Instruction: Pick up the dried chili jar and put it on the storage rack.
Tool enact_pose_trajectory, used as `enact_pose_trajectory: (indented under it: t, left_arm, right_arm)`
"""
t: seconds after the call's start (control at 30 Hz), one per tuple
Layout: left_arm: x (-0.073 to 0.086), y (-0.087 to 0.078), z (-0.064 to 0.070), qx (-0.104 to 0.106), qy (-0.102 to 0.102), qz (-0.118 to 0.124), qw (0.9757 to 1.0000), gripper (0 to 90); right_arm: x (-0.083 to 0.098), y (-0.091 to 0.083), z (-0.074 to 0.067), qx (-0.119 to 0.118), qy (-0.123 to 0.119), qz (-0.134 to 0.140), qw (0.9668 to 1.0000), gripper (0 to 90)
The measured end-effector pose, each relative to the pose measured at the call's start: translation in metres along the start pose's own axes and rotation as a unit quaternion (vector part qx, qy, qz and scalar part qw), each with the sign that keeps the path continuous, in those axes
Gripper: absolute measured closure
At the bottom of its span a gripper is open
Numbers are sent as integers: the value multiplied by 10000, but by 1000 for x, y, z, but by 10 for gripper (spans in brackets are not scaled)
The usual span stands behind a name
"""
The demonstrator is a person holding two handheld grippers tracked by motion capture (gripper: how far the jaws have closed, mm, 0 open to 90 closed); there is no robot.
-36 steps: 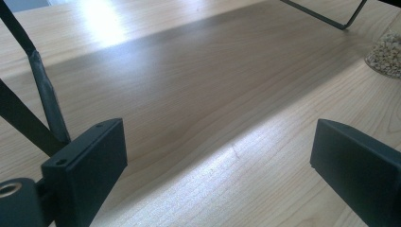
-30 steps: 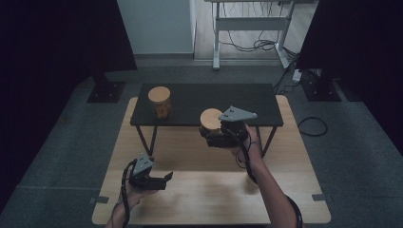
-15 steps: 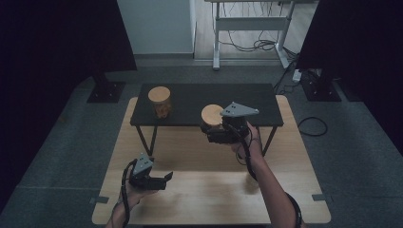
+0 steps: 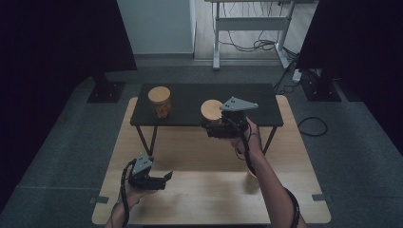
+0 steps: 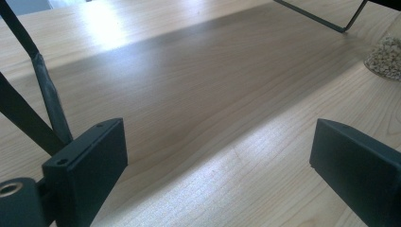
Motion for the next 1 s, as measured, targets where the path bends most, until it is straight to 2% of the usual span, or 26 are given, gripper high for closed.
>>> enact_pose_trajectory:
  t: [0.43, 1.0]
  left_arm:
    - [1, -3, -1, 23, -14, 72, 10000, 44]
    - [1, -2, -4, 26, -50, 54, 10000, 45]
  right_arm:
    - [-7, 7, 8, 75, 109, -36, 9999, 241]
    - [-18, 22, 17, 137, 206, -106, 9996, 241]
Point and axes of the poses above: each handheld gripper's, and its own axes: y roughly forward along the jaws, x roughly out of its underside, z roughly to its right, the point moved 1 cm from there along y, roughly forward along the jaws, and after that the axes turned 15 degrees about -z, right-handed, at the moved point
